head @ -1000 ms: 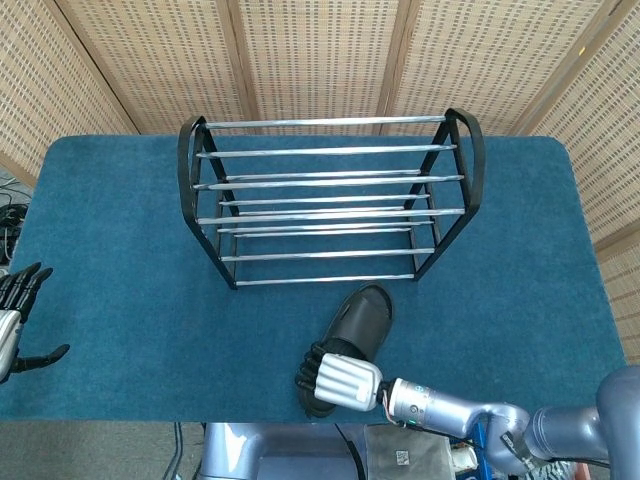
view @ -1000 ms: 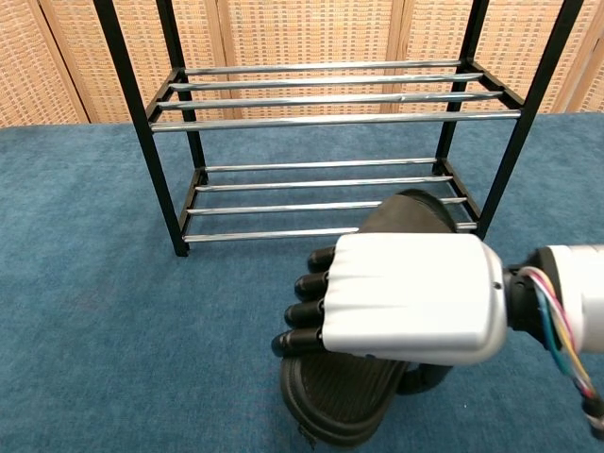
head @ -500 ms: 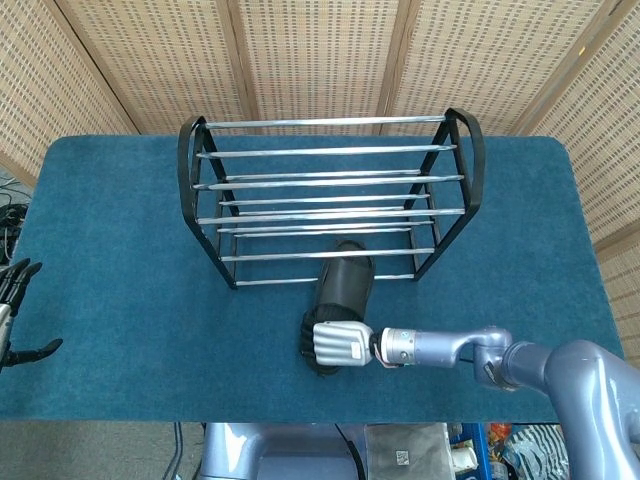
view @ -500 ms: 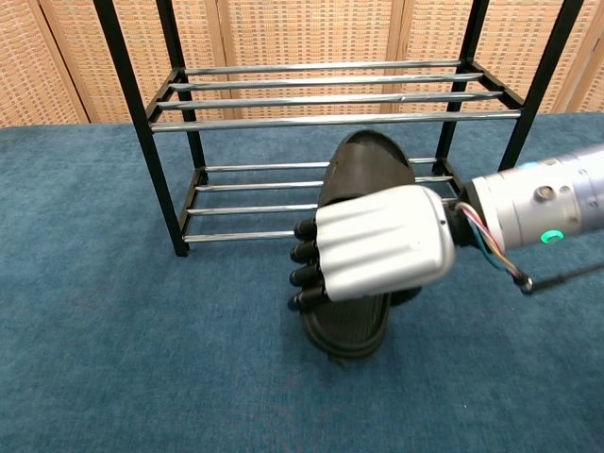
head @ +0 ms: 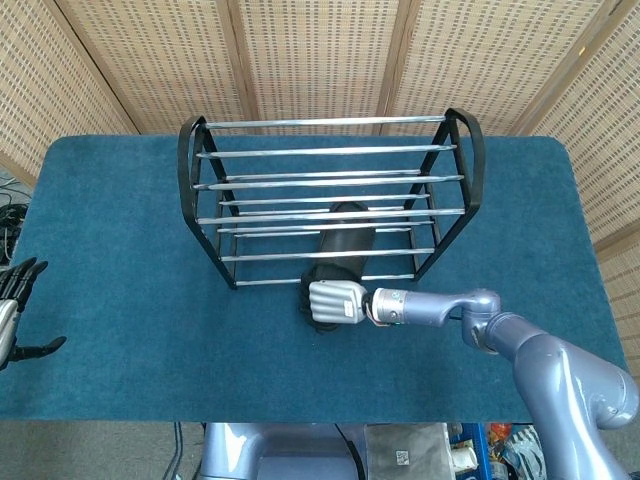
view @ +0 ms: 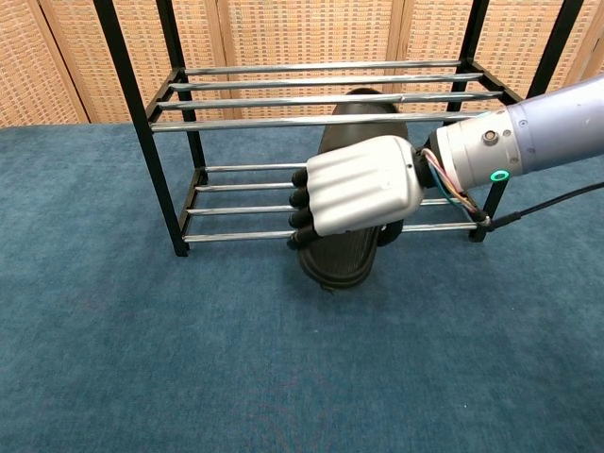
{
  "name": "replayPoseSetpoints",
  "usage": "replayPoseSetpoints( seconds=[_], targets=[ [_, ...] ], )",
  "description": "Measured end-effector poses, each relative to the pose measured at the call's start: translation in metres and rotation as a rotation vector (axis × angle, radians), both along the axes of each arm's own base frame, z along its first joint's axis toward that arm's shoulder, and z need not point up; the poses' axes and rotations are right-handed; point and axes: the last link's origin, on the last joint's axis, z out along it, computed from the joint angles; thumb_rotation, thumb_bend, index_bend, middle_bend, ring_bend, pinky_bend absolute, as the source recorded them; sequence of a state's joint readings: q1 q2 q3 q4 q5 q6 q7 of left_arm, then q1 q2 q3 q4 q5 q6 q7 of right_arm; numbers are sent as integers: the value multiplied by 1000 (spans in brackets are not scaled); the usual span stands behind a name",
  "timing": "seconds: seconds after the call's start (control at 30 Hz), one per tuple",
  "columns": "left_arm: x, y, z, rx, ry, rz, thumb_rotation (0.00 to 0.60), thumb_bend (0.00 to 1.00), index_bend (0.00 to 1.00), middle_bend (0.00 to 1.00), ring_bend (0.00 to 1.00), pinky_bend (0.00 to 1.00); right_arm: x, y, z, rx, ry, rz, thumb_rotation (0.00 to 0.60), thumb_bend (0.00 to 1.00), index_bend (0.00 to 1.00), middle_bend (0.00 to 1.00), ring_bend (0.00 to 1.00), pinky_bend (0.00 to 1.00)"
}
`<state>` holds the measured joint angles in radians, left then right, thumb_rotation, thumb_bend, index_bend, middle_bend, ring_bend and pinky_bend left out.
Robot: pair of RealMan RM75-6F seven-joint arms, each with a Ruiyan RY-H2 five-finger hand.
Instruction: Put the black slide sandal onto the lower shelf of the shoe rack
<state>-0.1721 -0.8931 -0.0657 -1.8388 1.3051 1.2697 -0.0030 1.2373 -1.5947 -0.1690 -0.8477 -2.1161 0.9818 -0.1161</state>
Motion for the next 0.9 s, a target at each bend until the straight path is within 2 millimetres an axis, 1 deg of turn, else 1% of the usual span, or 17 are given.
replayPoseSetpoints(
  seconds=[0.13,0.23,0.33,0.47,0.53,0.57,0.6,0.63,0.67,0.7,0.77,0.9],
  targets=[
    [-1,1,-1,-5,0,5,600,182,0,0,0,0,-3,-10,0,-24,12,-18,600,755,505,378,281,341],
    [-1,2,-1,-8,1,6,600,182,0,0,0,0,-4,-15,0,-39,21,-18,600,755,502,360,242,311],
    [-1,3,-2,-12,2,8,600,182,0,0,0,0,-6,-18,0,-49,35,-10,600,754,502,350,215,293],
    [0,3,-3,-16,3,6,600,182,0,0,0,0,-7,-19,-4,-48,57,-2,600,754,499,314,155,242],
    [0,2,-4,-18,3,6,600,182,0,0,0,0,-7,-19,-6,-47,64,-1,600,755,470,291,125,215],
    [0,2,-4,-21,3,6,600,182,0,0,0,0,-6,-19,-6,-46,65,-3,600,754,423,264,99,182],
    [0,2,-4,-23,3,6,600,182,0,0,0,0,-6,-20,-7,-47,66,-5,600,730,350,215,60,123],
    [0,3,-5,-26,3,6,600,182,0,0,0,0,-5,-21,-7,-51,66,-9,600,686,295,174,36,81],
    [0,3,-5,-27,3,6,600,182,0,0,0,0,-5,-23,-6,-57,68,-11,600,594,213,112,10,29],
    [0,3,-5,-27,2,7,600,182,0,0,0,0,-5,-24,-6,-64,70,-13,600,483,150,59,0,2],
    [0,3,-4,-26,1,8,600,182,0,0,0,0,-5,-28,-4,-82,76,-8,600,361,85,11,0,0],
    [-1,5,-4,-28,-2,11,600,183,0,0,0,0,-6,-32,-1,-129,90,29,600,242,10,0,0,0]
  ],
)
